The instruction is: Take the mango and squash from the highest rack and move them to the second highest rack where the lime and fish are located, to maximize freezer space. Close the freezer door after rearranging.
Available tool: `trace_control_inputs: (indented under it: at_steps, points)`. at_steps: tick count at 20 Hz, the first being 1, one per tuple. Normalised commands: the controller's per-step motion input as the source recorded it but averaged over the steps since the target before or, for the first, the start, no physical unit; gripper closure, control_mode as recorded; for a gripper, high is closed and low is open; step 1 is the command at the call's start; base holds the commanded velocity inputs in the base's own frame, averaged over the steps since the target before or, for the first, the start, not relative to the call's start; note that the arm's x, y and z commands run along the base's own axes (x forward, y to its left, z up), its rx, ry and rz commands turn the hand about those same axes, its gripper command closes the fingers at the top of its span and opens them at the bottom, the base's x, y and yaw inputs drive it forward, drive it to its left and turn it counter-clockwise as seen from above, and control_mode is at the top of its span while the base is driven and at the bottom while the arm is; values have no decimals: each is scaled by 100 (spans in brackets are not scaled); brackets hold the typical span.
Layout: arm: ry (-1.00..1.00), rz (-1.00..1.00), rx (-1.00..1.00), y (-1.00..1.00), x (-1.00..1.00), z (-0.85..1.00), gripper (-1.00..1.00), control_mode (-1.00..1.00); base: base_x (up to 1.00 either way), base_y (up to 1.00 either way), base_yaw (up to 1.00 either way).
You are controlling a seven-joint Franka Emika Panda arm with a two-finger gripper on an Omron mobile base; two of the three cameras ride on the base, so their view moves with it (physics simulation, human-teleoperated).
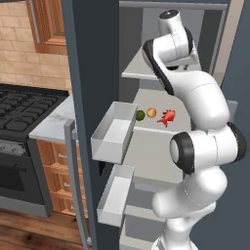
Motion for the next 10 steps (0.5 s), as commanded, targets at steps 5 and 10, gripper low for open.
trace_control_inputs:
  at_steps: [5,10]
  points:
    - [0,0,0,0,22,-7,-100,-100,0,0,0]
    - [3,0,0,-19,14,-13,-100,-100,0,0,0]
